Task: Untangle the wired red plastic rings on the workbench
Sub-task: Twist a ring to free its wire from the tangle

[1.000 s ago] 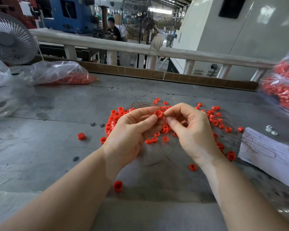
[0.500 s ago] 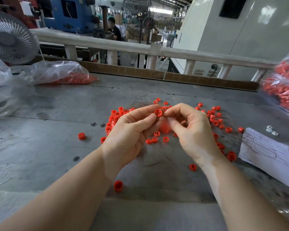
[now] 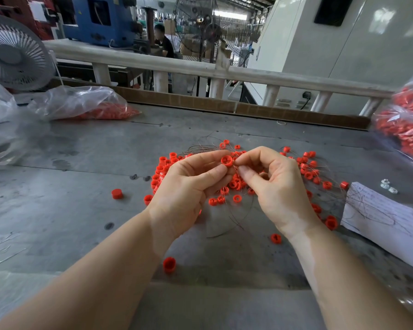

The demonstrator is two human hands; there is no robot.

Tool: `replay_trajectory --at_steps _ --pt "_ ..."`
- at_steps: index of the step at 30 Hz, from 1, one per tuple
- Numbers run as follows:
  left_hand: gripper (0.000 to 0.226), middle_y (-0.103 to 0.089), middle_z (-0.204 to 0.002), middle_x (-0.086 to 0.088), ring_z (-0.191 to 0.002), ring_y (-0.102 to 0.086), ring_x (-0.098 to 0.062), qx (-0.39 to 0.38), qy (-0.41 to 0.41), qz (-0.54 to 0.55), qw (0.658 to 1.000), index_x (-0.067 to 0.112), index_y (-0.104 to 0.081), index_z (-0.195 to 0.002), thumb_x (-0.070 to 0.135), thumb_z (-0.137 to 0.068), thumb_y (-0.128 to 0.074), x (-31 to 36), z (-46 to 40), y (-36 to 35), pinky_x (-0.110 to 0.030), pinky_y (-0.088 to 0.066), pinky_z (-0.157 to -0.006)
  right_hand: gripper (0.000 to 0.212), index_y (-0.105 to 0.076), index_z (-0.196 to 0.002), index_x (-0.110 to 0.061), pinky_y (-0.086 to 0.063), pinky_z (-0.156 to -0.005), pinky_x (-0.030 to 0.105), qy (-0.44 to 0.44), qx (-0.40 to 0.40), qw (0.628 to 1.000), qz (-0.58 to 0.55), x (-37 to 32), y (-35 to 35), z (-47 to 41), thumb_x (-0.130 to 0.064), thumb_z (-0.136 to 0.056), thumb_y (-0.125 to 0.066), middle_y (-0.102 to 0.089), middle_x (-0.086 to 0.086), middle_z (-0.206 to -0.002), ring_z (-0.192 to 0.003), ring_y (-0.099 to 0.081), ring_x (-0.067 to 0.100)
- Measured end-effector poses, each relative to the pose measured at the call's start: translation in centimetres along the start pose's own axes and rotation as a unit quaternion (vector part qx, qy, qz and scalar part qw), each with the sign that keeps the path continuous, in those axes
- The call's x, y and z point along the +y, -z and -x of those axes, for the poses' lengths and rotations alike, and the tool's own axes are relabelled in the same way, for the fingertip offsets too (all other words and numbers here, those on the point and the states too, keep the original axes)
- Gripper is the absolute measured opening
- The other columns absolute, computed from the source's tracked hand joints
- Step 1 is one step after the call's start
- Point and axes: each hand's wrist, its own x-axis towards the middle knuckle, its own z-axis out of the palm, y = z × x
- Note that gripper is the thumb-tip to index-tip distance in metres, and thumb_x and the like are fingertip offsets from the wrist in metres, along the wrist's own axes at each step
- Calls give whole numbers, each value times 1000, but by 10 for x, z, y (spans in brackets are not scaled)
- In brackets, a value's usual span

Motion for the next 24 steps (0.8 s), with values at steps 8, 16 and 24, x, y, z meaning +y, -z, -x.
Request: replay_trajectory --at_steps 8,16,24 --pt "22 -74 -80 -2 -76 -69 -9 -6 -27 -65 998 19 -78 -78 7 -65 -63 -1 1 1 -16 -54 -67 26 -65 -75 -21 -40 -64 6 -2 1 1000 13 1 0 0 3 -84 -63 -62 -17 -65 -65 -56 -8" --pt "30 -72 -76 -11 -74 -71 -15 5 53 39 998 9 -77 -79 -7 -72 -53 5 -1 0 -18 -56 -65 22 -65 -77 -19 -40 -62 7 -12 6 1000 12 0 0 0 2 -85 -63 -64 -13 -69 -63 -56 -7" --pt "28 -72 -75 -12 -72 -71 -14 9 73 73 995 6 -76 -82 -3 -69 -53 6 -2 1 -19 -57 -64 26 -64 -75 -22 -40 -60 6 -6 8 1000 15 -1 -1 0 2 -85 -63 -62 -14 -64 -59 -55 -8"
